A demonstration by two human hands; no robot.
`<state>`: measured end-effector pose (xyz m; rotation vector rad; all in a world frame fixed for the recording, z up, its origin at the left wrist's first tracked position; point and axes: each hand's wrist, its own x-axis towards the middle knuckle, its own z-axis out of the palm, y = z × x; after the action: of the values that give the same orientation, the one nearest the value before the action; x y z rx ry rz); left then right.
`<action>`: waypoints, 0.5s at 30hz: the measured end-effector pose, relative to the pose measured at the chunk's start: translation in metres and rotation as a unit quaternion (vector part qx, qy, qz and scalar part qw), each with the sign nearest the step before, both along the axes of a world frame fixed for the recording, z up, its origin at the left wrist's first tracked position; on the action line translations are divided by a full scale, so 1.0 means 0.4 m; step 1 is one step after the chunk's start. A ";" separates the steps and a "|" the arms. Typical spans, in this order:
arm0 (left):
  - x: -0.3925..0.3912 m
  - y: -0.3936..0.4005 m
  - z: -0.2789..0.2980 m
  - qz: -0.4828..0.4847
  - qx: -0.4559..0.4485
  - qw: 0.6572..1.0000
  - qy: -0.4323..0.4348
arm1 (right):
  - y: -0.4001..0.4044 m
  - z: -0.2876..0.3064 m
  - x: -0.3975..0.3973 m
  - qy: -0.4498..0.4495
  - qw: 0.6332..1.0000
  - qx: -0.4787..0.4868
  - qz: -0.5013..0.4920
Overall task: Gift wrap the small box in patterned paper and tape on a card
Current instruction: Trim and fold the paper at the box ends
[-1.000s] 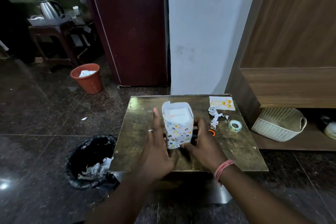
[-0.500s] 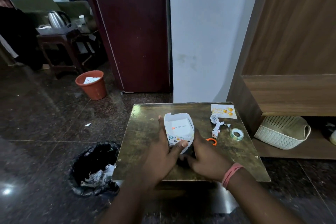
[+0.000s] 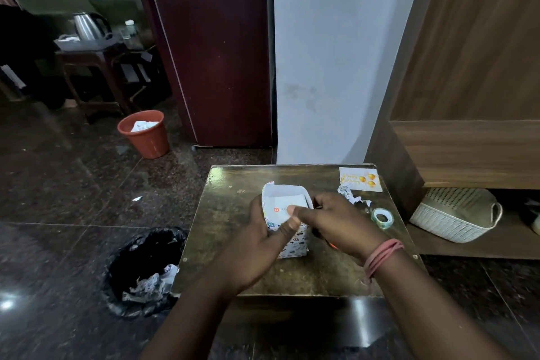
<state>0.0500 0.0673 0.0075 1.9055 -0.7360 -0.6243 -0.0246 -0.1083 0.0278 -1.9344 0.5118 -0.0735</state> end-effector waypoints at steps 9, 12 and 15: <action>0.011 -0.052 0.001 0.138 -0.027 0.979 0.148 | 0.003 -0.015 0.037 0.026 0.997 0.074 -0.016; 0.000 -0.055 0.017 0.126 -0.018 0.987 0.100 | -0.001 -0.008 0.037 0.029 0.997 0.072 -0.031; -0.003 -0.058 0.024 0.128 -0.003 0.989 0.074 | 0.004 -0.016 0.032 0.027 0.994 0.095 -0.042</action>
<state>0.0486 0.0442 0.0172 1.8858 -0.3899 -0.5923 -0.0116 -0.1069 0.0214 -1.7327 0.6142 -0.0260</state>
